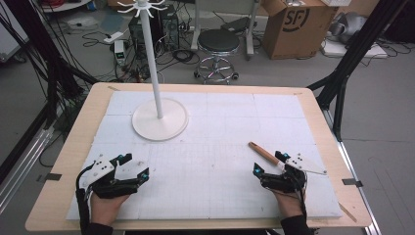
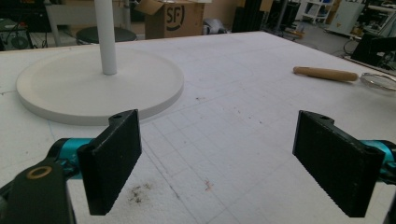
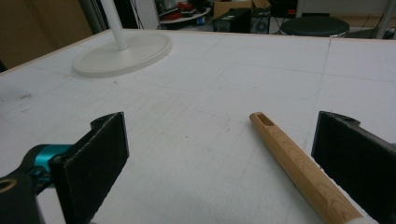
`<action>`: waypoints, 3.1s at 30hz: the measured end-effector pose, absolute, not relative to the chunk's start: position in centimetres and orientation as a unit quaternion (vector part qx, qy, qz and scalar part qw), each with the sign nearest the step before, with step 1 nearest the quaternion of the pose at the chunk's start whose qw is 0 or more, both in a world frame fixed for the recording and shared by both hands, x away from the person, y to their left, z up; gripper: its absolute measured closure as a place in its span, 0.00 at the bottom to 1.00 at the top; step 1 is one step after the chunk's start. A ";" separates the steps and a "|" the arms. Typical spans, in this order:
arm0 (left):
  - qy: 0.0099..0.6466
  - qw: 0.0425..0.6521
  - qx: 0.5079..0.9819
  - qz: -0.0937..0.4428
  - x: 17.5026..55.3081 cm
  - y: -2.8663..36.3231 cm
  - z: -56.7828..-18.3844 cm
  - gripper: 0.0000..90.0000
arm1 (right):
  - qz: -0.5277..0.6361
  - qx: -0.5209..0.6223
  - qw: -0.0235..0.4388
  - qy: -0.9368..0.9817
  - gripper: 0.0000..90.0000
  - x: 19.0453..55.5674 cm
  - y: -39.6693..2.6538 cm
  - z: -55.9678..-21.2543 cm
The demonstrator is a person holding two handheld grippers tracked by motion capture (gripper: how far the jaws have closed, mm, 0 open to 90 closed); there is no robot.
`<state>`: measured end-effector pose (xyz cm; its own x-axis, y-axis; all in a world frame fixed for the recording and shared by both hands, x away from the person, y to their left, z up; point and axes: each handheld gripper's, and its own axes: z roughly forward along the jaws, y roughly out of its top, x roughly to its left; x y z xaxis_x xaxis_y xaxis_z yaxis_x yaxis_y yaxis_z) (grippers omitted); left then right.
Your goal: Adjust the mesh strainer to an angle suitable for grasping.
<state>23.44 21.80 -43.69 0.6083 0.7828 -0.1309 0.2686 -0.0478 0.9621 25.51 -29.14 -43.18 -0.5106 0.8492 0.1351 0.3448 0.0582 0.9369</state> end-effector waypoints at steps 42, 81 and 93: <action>0.389 0.568 0.691 0.222 23.5 21.7 -43.8 0.18 | 0.547 0.476 0.208 0.656 0.71 26.3 -31.4 -42.1; 0.382 0.570 0.692 0.227 23.4 21.7 -43.8 0.18 | 0.467 0.578 0.059 0.667 1.00 33.4 -35.4 -43.0; 0.378 0.572 0.691 0.229 23.2 21.6 -43.7 0.18 | 0.438 0.604 0.026 0.665 1.00 34.2 -36.0 -44.1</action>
<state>23.24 21.62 -43.70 0.6096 0.7842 -0.1161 0.2600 -0.0594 0.9638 34.16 -35.95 -44.11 -0.2689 0.8262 0.4950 0.7810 -0.1137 0.6141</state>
